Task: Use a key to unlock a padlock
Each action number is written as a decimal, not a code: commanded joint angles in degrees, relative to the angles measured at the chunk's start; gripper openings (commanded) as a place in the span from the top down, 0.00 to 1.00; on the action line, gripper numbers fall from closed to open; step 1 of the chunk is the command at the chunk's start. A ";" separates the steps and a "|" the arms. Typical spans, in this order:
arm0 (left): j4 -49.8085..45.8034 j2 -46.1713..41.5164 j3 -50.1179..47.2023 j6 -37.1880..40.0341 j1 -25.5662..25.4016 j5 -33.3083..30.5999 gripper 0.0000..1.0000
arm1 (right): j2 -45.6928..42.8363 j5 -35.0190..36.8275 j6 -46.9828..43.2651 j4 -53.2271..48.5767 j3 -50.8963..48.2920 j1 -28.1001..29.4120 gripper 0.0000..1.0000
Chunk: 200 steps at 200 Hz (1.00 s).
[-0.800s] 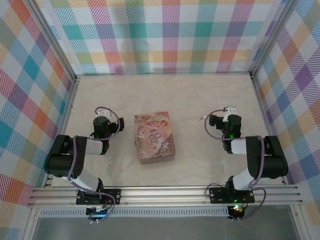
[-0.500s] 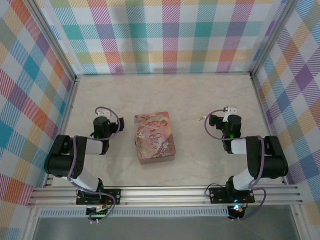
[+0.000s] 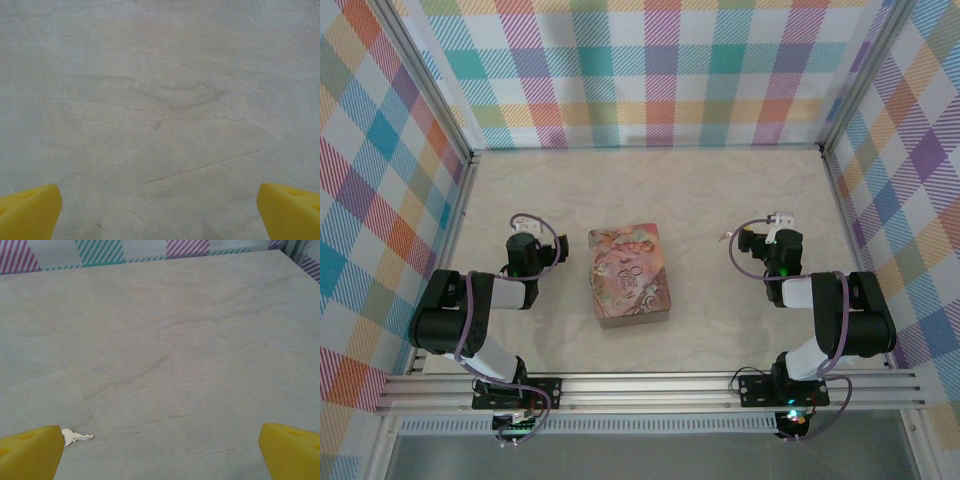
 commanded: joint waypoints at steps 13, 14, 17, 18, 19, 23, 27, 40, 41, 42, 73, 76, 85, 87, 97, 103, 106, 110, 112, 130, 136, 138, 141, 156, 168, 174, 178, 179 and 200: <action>-11.17 -5.65 5.43 -1.80 0.75 -4.47 0.00 | -1.80 0.93 0.69 2.98 -1.20 0.36 0.00; -11.95 -5.84 5.79 -1.89 0.77 -4.72 0.00 | -1.87 0.92 0.64 3.18 -1.34 0.36 0.00; -14.10 -6.46 6.65 -2.05 0.78 -5.20 0.00 | -1.86 0.90 0.46 3.65 -1.65 0.45 0.00; -14.74 -6.60 7.02 -2.06 0.78 -5.26 0.00 | -1.90 0.90 0.40 3.87 -1.74 0.45 0.00; -15.32 -6.76 7.33 -2.07 0.73 -5.34 0.00 | -1.92 0.90 0.36 4.02 -1.83 0.54 0.00; -17.30 -7.30 8.25 -1.83 0.75 -5.08 0.00 | -2.06 0.78 0.26 4.44 -2.10 0.67 0.00; -18.52 -7.70 8.91 -1.56 0.77 -4.50 0.00 | -2.22 0.48 0.13 4.78 -2.36 0.70 0.00; -20.56 -9.50 10.08 -0.83 0.78 -2.56 0.00 | -3.21 -0.86 -0.65 4.37 -2.55 0.73 0.00; -20.65 -9.70 10.10 -0.84 0.78 -2.58 0.00 | -3.32 -0.95 -0.73 4.27 -2.50 0.77 0.00; -20.73 -9.89 10.15 -0.79 0.78 -2.54 0.00 | -3.47 -0.95 -0.81 4.09 -2.47 0.79 0.00; -28.21 -14.95 15.31 -3.28 0.73 -1.32 0.00 | -15.44 1.56 0.99 -19.61 6.66 1.16 0.00; -29.26 -15.22 16.09 -4.00 0.77 -0.72 0.00 | -16.53 0.65 1.23 -20.15 7.08 1.17 0.00; -32.66 -15.86 18.44 -8.11 0.86 -0.01 0.00 | -19.65 -1.40 3.27 -22.13 8.31 1.21 0.00; -33.49 -16.01 19.05 -9.40 0.93 -0.19 0.00 | -20.21 -1.81 3.99 -22.79 8.59 1.18 0.00; -39.65 -16.10 22.24 -17.38 1.21 -2.39 0.00 | -23.38 -2.80 9.16 -27.27 10.70 1.20 0.00; -43.65 -15.72 24.35 -21.73 1.58 -3.50 0.00 | -24.82 -3.92 12.53 -30.80 12.28 1.16 0.00; -44.98 -15.40 25.34 -22.79 2.02 -2.59 0.00 | -25.31 -4.40 14.84 -32.88 13.11 1.16 0.00; -46.38 -14.87 26.47 -23.22 2.63 0.30 0.00 | -26.17 -4.67 18.27 -36.27 14.27 1.18 0.00; -46.92 -14.55 27.12 -23.29 2.87 1.91 0.00 | -26.43 -4.73 20.20 -38.15 14.90 1.19 0.00; -51.25 -11.41 31.71 -23.74 3.23 14.06 0.00 | -27.35 -9.45 29.21 -47.93 18.41 0.77 0.00; -52.24 -10.68 32.94 -23.98 3.16 16.98 0.00 | -27.19 -14.77 28.70 -47.88 18.54 0.73 0.00; -52.52 -10.32 33.24 -24.07 3.15 17.74 0.00 | -27.11 -16.44 28.65 -47.75 18.51 0.79 0.00; -52.91 -10.00 33.55 -24.26 3.08 18.80 0.00 | -26.97 -18.83 28.68 -47.64 18.48 0.83 0.01; -53.96 -8.78 34.59 -24.57 2.56 23.26 0.00 | -26.88 -27.36 29.78 -48.29 18.21 1.35 0.08; -55.08 -7.72 35.43 -24.32 1.87 25.59 0.00 | -27.76 -29.89 29.99 -51.47 18.17 2.93 0.09; -55.98 -7.09 36.11 -23.80 1.39 26.81 0.00 | -28.38 -30.85 30.03 -53.33 18.21 3.82 0.10; -56.68 -6.62 36.70 -23.53 1.07 27.55 0.00 | -28.77 -31.53 29.96 -54.63 18.28 4.42 0.10; -56.86 -6.50 36.90 -23.48 0.97 27.72 0.00 | -28.89 -31.75 29.95 -54.89 18.29 4.55 0.11; -60.50 -2.73 41.06 -21.56 -1.11 31.24 0.02 | -30.70 -35.14 28.39 -62.15 18.52 8.72 0.12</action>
